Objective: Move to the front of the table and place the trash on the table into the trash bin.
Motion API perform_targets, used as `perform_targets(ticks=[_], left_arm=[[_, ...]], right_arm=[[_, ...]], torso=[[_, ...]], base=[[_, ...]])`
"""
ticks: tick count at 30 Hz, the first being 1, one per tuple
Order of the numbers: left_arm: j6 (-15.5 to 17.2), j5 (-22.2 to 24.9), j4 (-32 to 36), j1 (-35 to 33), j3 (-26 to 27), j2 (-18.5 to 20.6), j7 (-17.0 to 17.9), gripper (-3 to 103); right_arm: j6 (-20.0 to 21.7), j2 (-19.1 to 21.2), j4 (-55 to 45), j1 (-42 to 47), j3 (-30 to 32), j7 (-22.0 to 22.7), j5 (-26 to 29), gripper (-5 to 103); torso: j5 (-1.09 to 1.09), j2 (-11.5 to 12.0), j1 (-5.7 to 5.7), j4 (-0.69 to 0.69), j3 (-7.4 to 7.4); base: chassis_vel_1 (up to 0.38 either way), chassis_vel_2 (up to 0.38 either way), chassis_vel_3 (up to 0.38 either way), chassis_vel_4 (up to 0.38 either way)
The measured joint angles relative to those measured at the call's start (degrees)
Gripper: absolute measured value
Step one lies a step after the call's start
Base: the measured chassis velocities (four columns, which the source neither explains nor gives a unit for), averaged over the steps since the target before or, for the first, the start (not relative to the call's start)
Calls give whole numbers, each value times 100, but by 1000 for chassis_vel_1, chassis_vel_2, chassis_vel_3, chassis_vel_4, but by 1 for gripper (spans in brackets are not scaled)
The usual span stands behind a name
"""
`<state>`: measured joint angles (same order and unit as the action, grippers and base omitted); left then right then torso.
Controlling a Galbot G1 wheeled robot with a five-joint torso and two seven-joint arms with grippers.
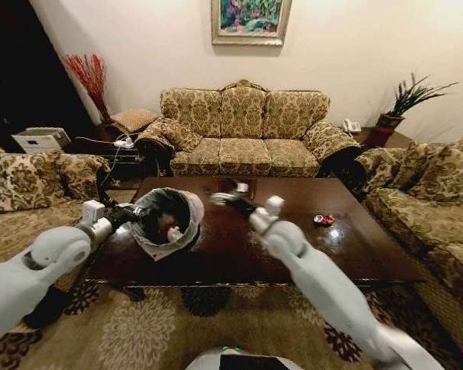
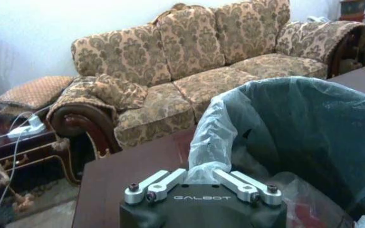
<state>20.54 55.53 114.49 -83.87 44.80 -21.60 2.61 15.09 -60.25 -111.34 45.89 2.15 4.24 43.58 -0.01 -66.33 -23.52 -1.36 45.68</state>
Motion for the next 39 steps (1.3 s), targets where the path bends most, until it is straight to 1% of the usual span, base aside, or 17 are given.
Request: perform_targets(ticks=[1, 2, 3, 9, 19, 21, 24, 26, 27, 28, 30, 31, 33, 34, 37, 38, 39], left_arm=[[0, 0, 0, 0, 0, 0, 0, 2], [-16, -58, -35, -7, -15, -62, -6, 2], [-23, -81, -35, -11, -26, -87, -15, 2], [-36, -138, 1, -31, -49, -144, -32, 2], [-37, -136, 96, -57, -53, -143, -31, 2], [-37, -136, 128, -77, -54, -151, -32, 2], [-37, -135, 165, -91, -58, -151, -41, 2], [-37, -134, 217, -110, -81, -130, -53, 2], [-37, -134, 217, -110, -81, -130, -53, 2], [-37, -136, 233, -116, -92, -116, -56, 2], [-38, -145, 285, -127, -133, -73, -67, 2], [-38, -145, 285, -127, -133, -73, -67, 2], [-36, -147, 320, -132, -169, -44, -70, 2], [-36, -147, 320, -132, -169, -44, -70, 2], [-13, -151, 369, -139, -228, -4, -62, 2], [-13, -151, 369, -139, -228, -4, -62, 2], [-11, -152, 373, -140, -235, -2, -53, 2]], right_arm=[[0, 0, 0, 0, 0, 0, 0, 100], [80, 236, -19, 403, 396, 41, -13, 100], [100, 283, -13, 519, 524, 61, -14, 100], [139, 307, 157, 812, 839, 134, -55, 100], [138, 197, 386, 778, 742, 222, -155, 100], [159, 142, 505, 695, 636, 344, -175, 100], [168, 52, 721, 569, 452, 502, -236, 100], [168, -150, 1030, 305, 74, 1009, -204, 100], [168, -150, 1030, 305, 74, 1009, -204, 100], [176, -239, 1117, 188, -70, 1267, -116, 100], [228, -607, 1416, -241, -541, 2065, 266, 100], [228, -607, 1416, -241, -541, 2065, 266, 100], [285, -910, 1653, -568, -802, 2479, 507, 100], [285, -910, 1653, -568, -802, 2479, 507, 100], [293, -1830, 2554, -1322, -1328, 3308, 949, 100], [293, -1830, 2554, -1322, -1328, 3308, 949, 100], [279, -2024, 2793, -1456, -1378, 3475, 1032, 100]], torso=[[0, 0, 0, 0, 0], [-1, 0, 0, -1, 0], [-1, 0, 0, -3, 0], [0, 0, 1, -6, 0], [1, 0, 0, -4, 0], [-5, 0, 0, -3, 0], [2, 0, 0, -1, 0], [1, 0, 0, 2, 0], [1, 0, 0, 2, 0], [-3, 0, 0, 0, 0], [-9, 0, 0, 1, 0], [-9, 0, 0, 1, 0], [3, 0, 0, 1, 0], [3, 0, 0, 1, 0], [10, 0, -1, -14, 1], [10, 0, -1, -14, 1], [6, 0, -1, -15, 0]], base=[[0, 0, 0, 0], [0, 0, 0, 0], [0, 0, 0, 0], [-15, -16, 23, 22], [-182, -185, 192, 183], [-287, -274, 277, 274], [-294, -300, 272, 280], [-194, -205, 196, 213], [-194, -175, 178, 155], [-137, -175, 178, 93], [-64, -106, 42, 57], [-64, -106, 9, 21], [0, 0, 0, 0], [0, 0, 0, 0], [60, 61, -8, -13], [94, 105, -6, -23], [94, 105, -1, -17]])
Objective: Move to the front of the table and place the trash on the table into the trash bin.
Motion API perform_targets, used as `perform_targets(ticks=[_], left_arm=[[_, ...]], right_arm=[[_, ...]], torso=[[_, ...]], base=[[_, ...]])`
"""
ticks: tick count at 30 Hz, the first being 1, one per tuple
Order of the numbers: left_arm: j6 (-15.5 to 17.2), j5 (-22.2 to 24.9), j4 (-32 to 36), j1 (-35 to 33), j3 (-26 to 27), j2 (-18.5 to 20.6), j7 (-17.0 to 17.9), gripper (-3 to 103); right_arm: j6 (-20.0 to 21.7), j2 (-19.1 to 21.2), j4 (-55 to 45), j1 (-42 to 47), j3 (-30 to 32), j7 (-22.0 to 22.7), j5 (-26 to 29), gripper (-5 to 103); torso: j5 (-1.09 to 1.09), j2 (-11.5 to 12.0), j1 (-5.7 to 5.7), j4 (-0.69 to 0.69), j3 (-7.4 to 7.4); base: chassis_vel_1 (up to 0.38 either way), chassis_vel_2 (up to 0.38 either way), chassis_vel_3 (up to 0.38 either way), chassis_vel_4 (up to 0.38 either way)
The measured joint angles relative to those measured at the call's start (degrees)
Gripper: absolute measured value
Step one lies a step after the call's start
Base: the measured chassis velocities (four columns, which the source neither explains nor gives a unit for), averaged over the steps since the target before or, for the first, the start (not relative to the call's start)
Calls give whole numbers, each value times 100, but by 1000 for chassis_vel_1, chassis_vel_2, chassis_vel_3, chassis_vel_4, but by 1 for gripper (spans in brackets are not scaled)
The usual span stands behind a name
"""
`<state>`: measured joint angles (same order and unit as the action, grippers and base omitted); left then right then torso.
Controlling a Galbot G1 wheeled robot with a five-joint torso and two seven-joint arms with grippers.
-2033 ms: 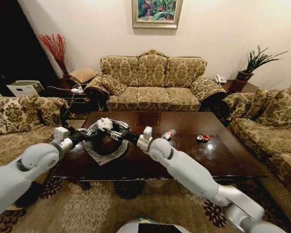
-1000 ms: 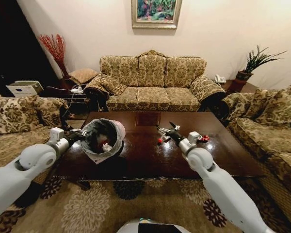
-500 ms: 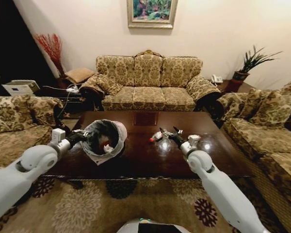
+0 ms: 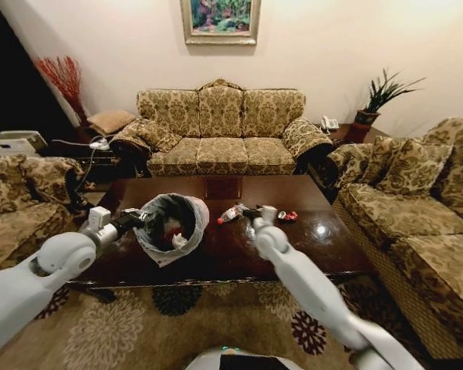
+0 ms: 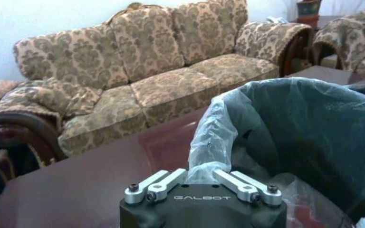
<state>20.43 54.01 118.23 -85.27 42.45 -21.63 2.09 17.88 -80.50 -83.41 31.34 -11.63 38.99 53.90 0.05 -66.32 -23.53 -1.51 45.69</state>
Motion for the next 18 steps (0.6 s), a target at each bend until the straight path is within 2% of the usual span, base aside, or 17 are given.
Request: perform_targets(ticks=[2, 3, 5, 9, 13, 18], left_arm=[[11, -2, 8, -20, -15, 0, 3, 2], [11, -2, 8, -20, -15, 0, 3, 2], [15, -9, -2, -32, -19, -10, 1, 2], [14, -24, -37, -9, -58, -30, -9, 2], [9, -59, -76, 30, -112, -63, -20, 2], [-8, -83, -99, 48, -144, -87, -25, 2]], right_arm=[[-77, -497, 630, -330, -44, 340, 118, 100], [-77, -497, 630, -330, -44, 340, 118, 100], [-177, -813, 1165, -571, 10, 466, 59, 100], [-281, -960, 1627, -747, 124, 508, -70, 100], [-368, -1050, 2079, -836, 248, 485, -148, 100], [-392, -1148, 2476, -887, 408, 342, -165, 100]], torso=[[0, 0, 0, 3, 0], [0, 0, 0, 3, 0], [-8, 0, 0, 10, 0], [-7, 0, 0, 18, 0], [-4, 0, -1, 11, 0], [-4, 0, 1, 9, 0]], base=[[16, 29, 0, 6], [0, 0, 0, 0], [0, 0, 0, 0], [0, 0, 0, 0], [0, 0, 0, 0], [0, 0, 0, 0]])
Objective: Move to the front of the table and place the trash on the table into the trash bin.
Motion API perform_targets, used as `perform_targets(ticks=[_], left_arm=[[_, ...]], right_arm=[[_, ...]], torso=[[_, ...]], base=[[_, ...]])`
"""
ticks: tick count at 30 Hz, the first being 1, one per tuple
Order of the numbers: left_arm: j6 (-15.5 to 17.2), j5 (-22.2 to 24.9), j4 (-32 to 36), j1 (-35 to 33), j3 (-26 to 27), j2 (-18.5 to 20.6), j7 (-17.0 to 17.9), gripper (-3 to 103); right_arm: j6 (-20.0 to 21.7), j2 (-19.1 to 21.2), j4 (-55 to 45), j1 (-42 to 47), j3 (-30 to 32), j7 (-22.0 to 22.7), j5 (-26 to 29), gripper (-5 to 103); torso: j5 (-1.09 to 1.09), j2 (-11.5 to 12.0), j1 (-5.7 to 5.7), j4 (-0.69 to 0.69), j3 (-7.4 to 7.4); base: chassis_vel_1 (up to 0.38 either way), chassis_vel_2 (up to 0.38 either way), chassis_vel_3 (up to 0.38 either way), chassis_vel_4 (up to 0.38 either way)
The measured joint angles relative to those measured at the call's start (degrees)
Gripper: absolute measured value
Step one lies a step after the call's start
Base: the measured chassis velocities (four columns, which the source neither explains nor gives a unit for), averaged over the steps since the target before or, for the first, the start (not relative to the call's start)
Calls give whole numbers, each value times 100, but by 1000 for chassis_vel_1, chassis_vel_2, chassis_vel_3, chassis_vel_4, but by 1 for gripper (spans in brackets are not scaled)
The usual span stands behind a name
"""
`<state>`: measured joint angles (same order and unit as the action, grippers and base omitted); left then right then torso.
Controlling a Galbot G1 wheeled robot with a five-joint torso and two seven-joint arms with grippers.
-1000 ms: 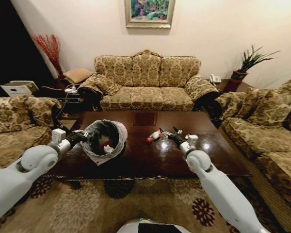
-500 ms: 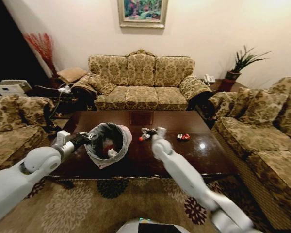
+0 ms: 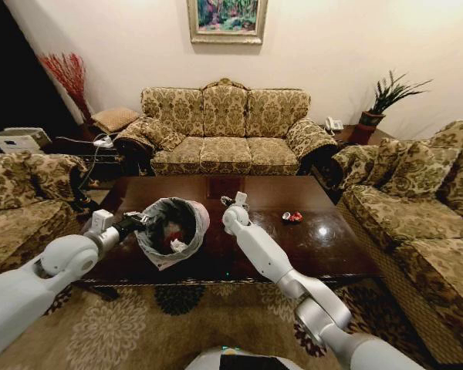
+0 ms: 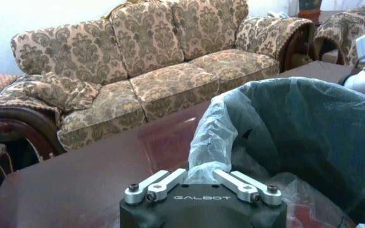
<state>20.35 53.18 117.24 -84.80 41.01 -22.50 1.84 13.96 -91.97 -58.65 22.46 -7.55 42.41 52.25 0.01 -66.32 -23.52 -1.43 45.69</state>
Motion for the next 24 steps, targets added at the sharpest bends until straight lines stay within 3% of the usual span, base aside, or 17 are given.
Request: perform_targets(ticks=[11, 24], left_arm=[[-17, -34, -17, 70, -114, -41, -25, 2], [-60, -61, -69, 171, -297, -42, -51, 2]], right_arm=[[-70, -34, 1353, -399, 532, -534, -103, 100], [-52, -23, 2243, -637, 872, -1239, -402, 100]], torso=[[-1, 0, 0, 3, 0], [-1, 0, 0, 2, -1]], base=[[0, 0, 0, 0], [0, 0, 0, 0]])
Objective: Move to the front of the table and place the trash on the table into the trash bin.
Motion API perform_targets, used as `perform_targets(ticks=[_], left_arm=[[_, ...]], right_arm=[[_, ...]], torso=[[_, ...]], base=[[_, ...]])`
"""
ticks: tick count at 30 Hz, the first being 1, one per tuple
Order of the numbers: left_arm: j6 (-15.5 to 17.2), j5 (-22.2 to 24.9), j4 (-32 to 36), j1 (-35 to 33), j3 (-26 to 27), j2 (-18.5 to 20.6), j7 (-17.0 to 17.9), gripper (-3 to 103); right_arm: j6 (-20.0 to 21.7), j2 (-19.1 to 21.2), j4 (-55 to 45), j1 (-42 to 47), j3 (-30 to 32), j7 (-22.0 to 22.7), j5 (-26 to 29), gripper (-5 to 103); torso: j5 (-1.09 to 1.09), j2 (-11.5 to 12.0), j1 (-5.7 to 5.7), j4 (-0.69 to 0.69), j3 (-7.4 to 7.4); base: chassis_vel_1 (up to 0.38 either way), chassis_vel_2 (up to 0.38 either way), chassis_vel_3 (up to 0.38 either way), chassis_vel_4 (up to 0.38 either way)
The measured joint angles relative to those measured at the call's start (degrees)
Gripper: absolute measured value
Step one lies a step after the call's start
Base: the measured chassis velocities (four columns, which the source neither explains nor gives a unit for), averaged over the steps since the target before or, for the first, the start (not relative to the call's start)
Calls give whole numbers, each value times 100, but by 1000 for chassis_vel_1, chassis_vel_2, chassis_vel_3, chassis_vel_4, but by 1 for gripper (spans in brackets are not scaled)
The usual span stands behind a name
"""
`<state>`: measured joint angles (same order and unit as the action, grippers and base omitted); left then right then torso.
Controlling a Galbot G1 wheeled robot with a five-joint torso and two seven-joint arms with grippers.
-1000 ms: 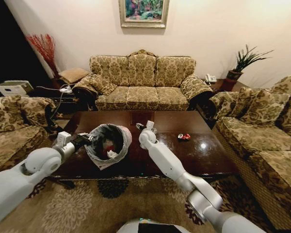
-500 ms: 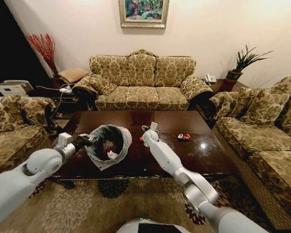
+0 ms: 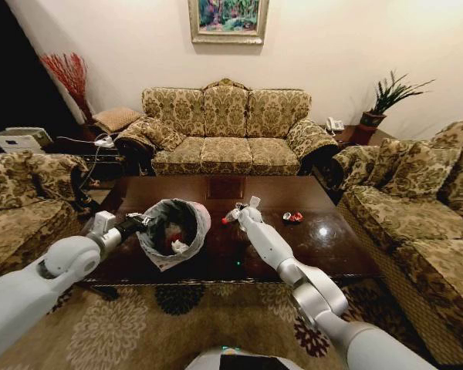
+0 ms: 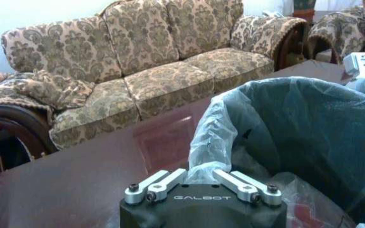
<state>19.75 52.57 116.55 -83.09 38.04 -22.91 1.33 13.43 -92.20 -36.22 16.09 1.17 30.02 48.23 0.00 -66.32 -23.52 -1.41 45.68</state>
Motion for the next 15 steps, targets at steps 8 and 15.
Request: perform_targets(ticks=[8, 15], left_arm=[[-15, -1, 2, 9, -12, 43, -5, 2], [-30, 0, -3, 4, -6, 35, -22, 2]], right_arm=[[-9, 4, 439, -167, 109, -320, -352, 100], [115, 4, 300, -117, -86, -647, -441, 100]], torso=[[0, 0, 0, 1, 0], [1, 0, 0, 0, 0]], base=[[0, 0, 0, 0], [0, 0, 0, 0]])
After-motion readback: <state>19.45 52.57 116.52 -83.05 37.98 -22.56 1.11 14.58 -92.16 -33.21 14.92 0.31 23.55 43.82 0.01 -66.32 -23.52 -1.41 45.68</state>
